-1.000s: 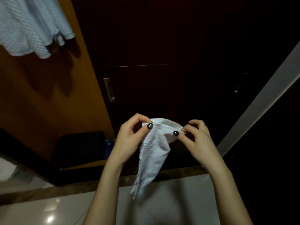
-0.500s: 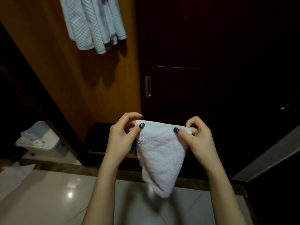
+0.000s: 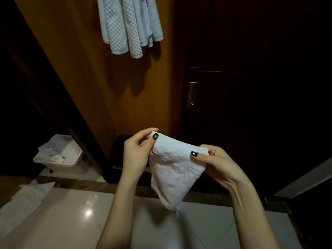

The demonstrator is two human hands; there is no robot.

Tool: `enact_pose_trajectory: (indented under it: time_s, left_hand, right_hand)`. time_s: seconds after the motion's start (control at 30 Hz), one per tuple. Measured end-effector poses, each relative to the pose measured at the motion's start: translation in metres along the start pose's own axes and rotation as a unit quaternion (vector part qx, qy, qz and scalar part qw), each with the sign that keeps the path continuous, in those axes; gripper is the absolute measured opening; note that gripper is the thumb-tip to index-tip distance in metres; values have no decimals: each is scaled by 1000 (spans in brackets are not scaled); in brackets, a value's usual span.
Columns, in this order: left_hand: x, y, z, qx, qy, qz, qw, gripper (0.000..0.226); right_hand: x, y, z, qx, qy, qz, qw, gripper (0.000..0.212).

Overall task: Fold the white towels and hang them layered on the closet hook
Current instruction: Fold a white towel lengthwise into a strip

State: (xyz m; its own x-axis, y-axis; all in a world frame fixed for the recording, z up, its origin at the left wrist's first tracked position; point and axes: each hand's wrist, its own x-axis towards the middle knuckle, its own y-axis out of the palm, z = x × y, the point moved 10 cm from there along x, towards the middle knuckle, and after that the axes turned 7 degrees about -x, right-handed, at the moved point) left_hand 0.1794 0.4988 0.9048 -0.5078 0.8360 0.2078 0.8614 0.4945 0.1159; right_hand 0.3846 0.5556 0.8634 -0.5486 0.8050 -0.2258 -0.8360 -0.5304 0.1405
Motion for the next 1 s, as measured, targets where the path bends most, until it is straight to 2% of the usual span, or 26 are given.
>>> enact_pose_trajectory:
  time_s: [0.1,0.17,0.27,0.37,0.47,0.73,0.8,0.9,1.0]
  left_hand:
    - [11,-29,3,-10,-1,-4,1000,19]
    - [16,-44,6,-35,-10,-3,999,17]
    - [23,-58,10,-107,-44,-1,993,23]
    - [30,-69,9,-162,-53,-3,985,19]
    - [32,-68,7,-202,-62,27,977,19]
    - [20,-39,-5,-217,-66,172,959,10]
    - [17,-29,-9,-218,-68,202,952,9]
    - [16,-19,-14,-243,-73,238,938,24]
    - [19,-19,-9,-269,-100,237,928,36]
  right_hand:
    - [7,23,15,22,-84,-40,995,16]
    - [12,43,20,74,-117,-36,990,15]
    - [17,68,23,134,-138,-21,981,17]
    - [17,81,26,134,-154,-27,979,10]
    - [17,94,28,146,-159,-11,976,10]
    - [20,122,36,57,-144,8,988,6]
    - [22,130,37,44,-148,12,988,12]
    - [22,136,42,20,-160,16,987,6]
    - [20,137,46,-2,-161,29,986,11]
